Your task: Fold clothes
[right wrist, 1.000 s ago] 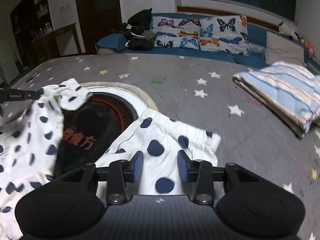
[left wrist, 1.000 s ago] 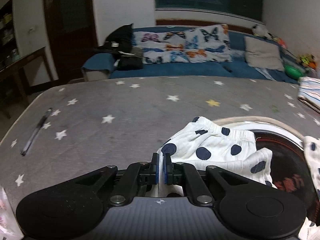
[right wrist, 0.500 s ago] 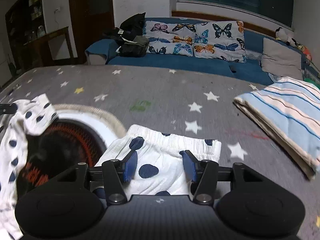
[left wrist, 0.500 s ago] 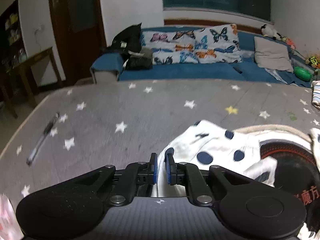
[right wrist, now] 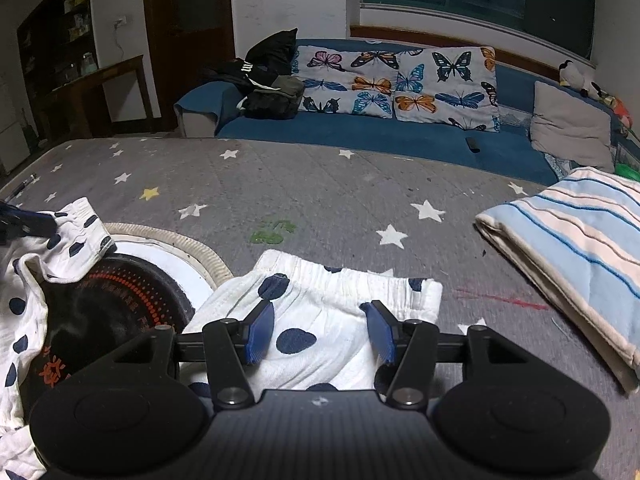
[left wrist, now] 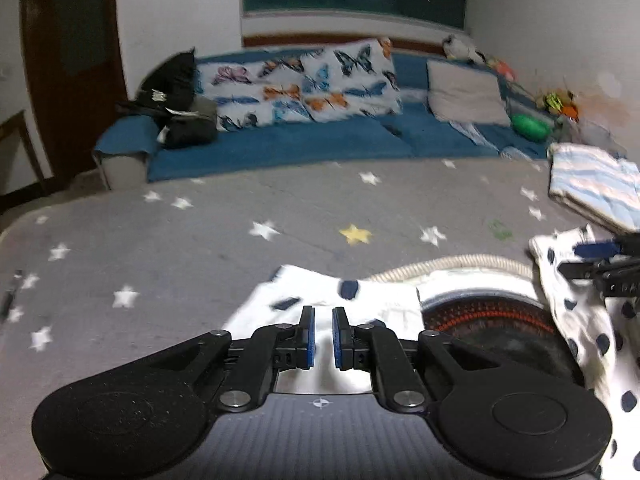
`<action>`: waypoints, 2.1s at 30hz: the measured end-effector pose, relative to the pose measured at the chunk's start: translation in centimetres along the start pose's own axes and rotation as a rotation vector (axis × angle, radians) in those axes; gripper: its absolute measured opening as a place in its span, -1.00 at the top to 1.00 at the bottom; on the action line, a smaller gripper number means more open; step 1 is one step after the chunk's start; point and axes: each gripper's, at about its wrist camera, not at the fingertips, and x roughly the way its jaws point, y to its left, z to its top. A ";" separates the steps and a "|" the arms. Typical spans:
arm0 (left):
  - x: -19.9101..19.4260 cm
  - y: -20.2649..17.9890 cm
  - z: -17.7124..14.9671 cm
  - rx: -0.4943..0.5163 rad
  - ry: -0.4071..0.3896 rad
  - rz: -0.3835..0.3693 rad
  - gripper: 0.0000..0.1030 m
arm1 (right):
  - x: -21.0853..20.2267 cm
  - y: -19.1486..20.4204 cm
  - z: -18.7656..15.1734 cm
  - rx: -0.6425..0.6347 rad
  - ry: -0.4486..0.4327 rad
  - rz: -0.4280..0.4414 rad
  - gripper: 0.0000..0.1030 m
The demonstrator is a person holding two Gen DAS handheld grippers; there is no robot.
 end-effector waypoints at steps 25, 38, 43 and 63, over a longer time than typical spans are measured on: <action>3.4 4.7 0.6 -0.066 -0.116 0.392 0.49 | 0.0 -1.2 1.6 -0.035 -0.075 -0.036 -0.17; -3.0 -1.5 -2.6 0.043 -0.075 0.062 0.20 | 4.5 0.4 3.8 -0.107 -0.033 -0.060 -0.26; -5.2 -5.3 -4.6 0.125 -0.057 -0.059 0.20 | 5.5 0.8 5.2 -0.128 -0.031 -0.119 -0.31; -12.3 -20.6 -13.0 0.380 0.021 -0.497 0.15 | 1.0 -5.7 2.6 0.024 0.071 -0.062 0.15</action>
